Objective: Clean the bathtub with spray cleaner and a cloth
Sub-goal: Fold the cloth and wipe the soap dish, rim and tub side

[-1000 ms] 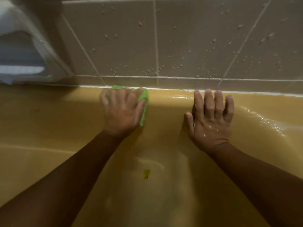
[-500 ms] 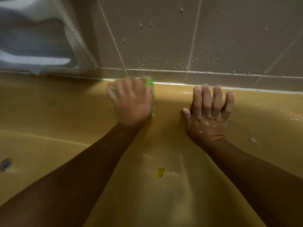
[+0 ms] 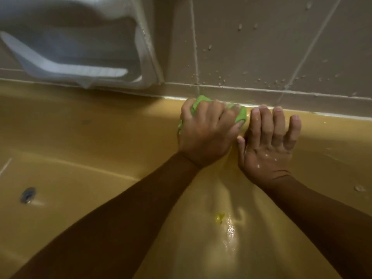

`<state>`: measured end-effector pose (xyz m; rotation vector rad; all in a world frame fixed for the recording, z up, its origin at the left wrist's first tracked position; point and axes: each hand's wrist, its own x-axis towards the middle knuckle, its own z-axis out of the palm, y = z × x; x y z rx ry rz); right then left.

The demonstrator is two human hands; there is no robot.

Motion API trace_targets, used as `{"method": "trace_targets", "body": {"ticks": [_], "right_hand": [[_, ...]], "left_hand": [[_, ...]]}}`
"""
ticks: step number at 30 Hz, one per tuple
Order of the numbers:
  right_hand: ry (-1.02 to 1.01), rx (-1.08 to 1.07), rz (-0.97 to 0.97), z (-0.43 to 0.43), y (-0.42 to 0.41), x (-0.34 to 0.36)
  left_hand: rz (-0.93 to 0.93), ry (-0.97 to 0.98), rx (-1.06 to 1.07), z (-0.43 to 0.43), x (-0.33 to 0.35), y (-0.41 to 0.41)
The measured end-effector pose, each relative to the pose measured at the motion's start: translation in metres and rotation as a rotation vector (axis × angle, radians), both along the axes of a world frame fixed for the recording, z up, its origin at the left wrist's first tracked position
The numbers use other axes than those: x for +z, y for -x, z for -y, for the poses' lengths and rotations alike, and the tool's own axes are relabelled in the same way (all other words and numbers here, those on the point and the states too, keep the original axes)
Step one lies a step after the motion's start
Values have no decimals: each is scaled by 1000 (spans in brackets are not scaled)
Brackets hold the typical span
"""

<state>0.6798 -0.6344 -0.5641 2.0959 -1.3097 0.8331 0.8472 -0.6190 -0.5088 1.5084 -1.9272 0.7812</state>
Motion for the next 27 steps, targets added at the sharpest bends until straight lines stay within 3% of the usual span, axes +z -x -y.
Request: {"method": "trace_targets", "body": {"ticks": [2,3,7,9,14,16,18,20,22,24,27], "right_hand": [[17,1,3,-1,-7,-1],[28,0,-1,0,-10,-1],[52,8,-34,1,-40,-2],[47,8,-34,1,-58,-2],[7,30,-3,-5,-104,0],[3,23,-11,-7,-119,2],[-8,13,-7,-9,-132,2],[-13,23,-4,-9,-147,3],[-17,37,8,-10,-163,3],[-9,41,25,-12,-174,3],[-39,44,44,-13,-182,5]], "left_hand": [[30,-17,-133,-1,1,-37],[19,-40,-99,-3,1,-61],[-209,-70,297,-11,6,-117],[-189,-9,337,-4,8,-101],[128,30,-42,-6,2,-127],[129,13,64,-7,2,-174],[-44,1,298,-9,1,-204],[-95,-23,447,-6,-5,-193],[-65,-73,380,-5,-6,-161],[-32,-20,162,-7,-6,-151],[-5,23,2,-16,-9,-197]]}}
